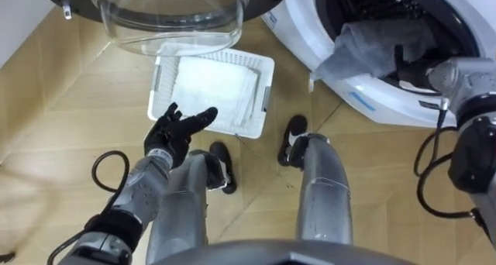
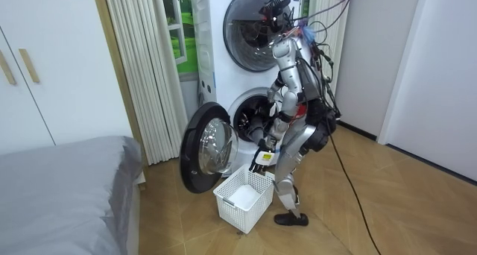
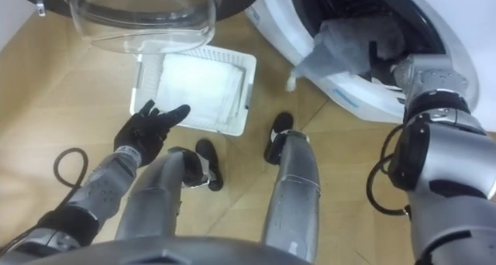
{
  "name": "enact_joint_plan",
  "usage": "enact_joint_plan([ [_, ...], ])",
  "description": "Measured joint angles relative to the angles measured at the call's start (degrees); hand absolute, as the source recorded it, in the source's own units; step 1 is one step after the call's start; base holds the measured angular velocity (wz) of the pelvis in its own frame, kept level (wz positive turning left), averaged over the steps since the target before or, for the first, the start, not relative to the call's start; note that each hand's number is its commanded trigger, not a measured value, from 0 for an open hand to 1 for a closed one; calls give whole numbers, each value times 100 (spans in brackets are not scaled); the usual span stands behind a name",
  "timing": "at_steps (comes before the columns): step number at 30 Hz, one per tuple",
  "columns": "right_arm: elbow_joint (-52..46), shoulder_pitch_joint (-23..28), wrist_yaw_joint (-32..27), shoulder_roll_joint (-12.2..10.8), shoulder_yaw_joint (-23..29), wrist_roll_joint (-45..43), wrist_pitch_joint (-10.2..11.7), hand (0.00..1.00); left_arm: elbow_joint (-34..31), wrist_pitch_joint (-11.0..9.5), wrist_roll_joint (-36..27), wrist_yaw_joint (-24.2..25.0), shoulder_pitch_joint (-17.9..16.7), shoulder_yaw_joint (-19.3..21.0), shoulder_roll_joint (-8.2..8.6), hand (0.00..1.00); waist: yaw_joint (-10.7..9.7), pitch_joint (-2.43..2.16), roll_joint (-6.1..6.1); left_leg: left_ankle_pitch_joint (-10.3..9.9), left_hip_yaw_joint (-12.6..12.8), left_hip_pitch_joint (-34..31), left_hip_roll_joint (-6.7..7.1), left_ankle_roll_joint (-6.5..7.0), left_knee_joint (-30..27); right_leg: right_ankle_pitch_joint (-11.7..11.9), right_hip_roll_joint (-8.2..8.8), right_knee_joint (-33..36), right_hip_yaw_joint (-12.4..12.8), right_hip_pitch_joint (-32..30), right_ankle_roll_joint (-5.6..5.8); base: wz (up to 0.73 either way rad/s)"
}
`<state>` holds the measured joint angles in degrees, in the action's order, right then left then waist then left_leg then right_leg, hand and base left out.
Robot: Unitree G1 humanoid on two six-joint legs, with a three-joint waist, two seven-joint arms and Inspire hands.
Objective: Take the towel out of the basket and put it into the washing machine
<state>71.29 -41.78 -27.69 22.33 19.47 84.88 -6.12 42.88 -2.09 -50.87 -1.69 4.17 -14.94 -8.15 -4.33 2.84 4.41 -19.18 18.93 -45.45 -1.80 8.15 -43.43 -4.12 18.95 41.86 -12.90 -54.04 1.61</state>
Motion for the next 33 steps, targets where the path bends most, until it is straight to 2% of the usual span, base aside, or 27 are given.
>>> enact_joint_plan([
  [1, 0, 0, -70, 0, 0, 40, 162, 0, -15, 0, 116, 0, 5, -61, -4, 0, 7, -3, -54, 0, 109, 19, -77, 4, 0, -76, 1, 93, -38, 17, -21, 25],
  [4, 0, 2, -178, 0, 1, 60, 358, 0, -20, -4, 317, -7, 9, -101, 9, 0, 63, -3, -153, 3, 252, 100, -172, 2, 10, -126, 2, 78, -118, 93, -70, 8],
  [7, -4, 4, -213, 0, 1, 168, 533, 0, -20, -9, 396, -4, 26, -102, 94, 0, 155, -11, -229, 8, 317, 196, -170, -7, 51, -120, 6, 64, -109, 139, -86, -8],
  [10, -4, 29, -218, 0, 1, 340, 599, 0, -26, -83, 394, 1, 46, -96, 98, 0, 171, -13, -281, 13, 323, 281, -164, -12, 101, -123, 4, 9, -117, 226, -91, -2],
  [14, -4, 141, -211, 0, -1, 373, 658, 0, -23, -102, 396, 1, 81, -100, 84, 0, 203, -13, -284, 22, 328, 391, -143, -12, 172, -131, 3, -46, -126, 334, -76, -1],
  [16, -4, 304, -116, -1, -1, 381, 755, 0, -2, -103, 399, 6, 72, -101, 83, 0, 304, -13, -284, 22, 356, 539, -143, -17, 253, -131, -12, -118, -153, 465, -73, -7],
  [20, -5, 560, -40, -14, -2, 512, 798, 0, 231, -142, 576, 20, 165, -94, 71, 0, 443, -12, -297, 25, 389, 859, -148, -50, 422, -143, -63, -253, -181, 765, -47, -8],
  [21, -4, 670, -33, -39, -3, 521, 867, 0, 432, -157, 697, 50, 229, -92, 78, 0, 536, -12, -300, 37, 386, 985, -164, -83, 517, -119, -125, -380, -185, 901, -39, -10],
  [23, -6, 838, 57, -77, -11, 573, 936, 0, 672, -162, 992, 87, 306, -90, 50, 0, 586, -21, -326, 81, 355, 1147, -153, -125, 690, -79, -176, -558, -244, 1102, -32, -3],
  [25, -71, 1182, 269, -151, -12, 617, 949, 0, 910, -158, 1658, 129, 225, -88, -11, 0, 642, -68, -409, 113, 312, 1391, -207, -177, 893, -2, -333, -900, -305, 1446, -8, -6],
  [26, -76, 1255, 297, -171, -16, 609, 950, 0, 973, -151, 1865, 135, 199, -88, -33, 0, 650, -73, -417, 126, 309, 1483, -201, -192, 967, 9, -351, -967, -314, 1535, 0, -6],
  [28, 15, 1515, 546, -263, -26, 614, 976, 0, 1246, -46, 2751, 204, 150, -82, -120, 0, 646, -110, -489, 155, 290, 1808, -231, -242, 1207, 47, -450, -1260, -418, 1926, 24, -4],
  [29, 51, 1617, 653, -299, -30, 615, 976, 0, 1274, -29, 2929, 237, 120, -84, -163, 0, 648, -117, -500, 172, 286, 1899, -236, -268, 1289, 73, -503, -1375, -423, 2023, 30, -9],
  [31, 229, 2032, 1147, -450, -395, 608, 962, 0, 1677, -5, 3341, 320, 26, -158, -289, 0, 612, -137, -531, 261, 276, 2402, -228, -369, 1729, 151, -663, -1817, -447, 2539, 60, -12],
  [33, 291, 2412, 1494, -520, -664, 569, 866, 0, 1748, 63, 3570, 337, -122, -170, -379, 0, 597, -160, -562, 302, 265, 2729, -231, -439, 1990, 164, -759, -2032, -459, 2857, 82, -8],
])
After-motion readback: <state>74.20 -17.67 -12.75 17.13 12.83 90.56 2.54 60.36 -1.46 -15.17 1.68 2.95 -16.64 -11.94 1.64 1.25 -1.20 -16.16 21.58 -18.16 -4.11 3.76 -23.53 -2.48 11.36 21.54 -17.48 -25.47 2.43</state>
